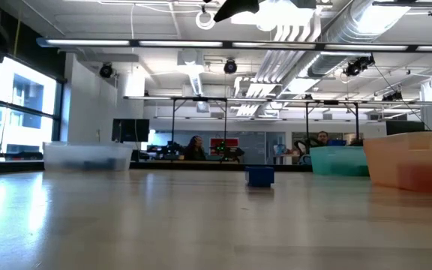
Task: Sort & place blocks by color
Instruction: Put the orange game piece into the orange bin
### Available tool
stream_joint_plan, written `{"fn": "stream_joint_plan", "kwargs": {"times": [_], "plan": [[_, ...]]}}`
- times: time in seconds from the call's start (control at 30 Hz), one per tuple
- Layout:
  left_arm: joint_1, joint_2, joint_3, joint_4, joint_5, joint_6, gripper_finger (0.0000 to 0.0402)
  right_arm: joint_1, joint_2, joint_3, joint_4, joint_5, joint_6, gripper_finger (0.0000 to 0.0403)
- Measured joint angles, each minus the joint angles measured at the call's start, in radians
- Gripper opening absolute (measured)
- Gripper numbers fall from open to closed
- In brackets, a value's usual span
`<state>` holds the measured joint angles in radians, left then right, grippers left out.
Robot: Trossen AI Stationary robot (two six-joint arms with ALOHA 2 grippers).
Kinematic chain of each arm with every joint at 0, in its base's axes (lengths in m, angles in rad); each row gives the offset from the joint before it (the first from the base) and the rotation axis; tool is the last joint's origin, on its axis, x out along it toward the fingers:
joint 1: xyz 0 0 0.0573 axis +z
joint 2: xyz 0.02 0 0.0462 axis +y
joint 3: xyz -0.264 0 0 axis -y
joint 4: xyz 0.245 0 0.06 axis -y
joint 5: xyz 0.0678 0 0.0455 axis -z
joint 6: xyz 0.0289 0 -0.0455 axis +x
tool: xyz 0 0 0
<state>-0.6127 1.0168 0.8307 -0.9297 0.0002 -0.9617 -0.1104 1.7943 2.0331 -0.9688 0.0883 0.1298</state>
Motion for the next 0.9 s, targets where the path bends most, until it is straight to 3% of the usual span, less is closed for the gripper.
{"fn": "stream_joint_plan", "kwargs": {"times": [0.33, 0.9], "plan": [[-0.133, 0.148, 0.0, 0.067, -0.042, 0.03, 0.0213, 0.0, 0.0, 0.0, 0.0, 0.0, 0.0, 0.0281], [-0.197, 0.363, 0.0, 0.174, -0.038, 0.051, 0.0213, 0.0, 0.0, 0.0, -0.023, -0.018, -0.021, 0.0281]]}}
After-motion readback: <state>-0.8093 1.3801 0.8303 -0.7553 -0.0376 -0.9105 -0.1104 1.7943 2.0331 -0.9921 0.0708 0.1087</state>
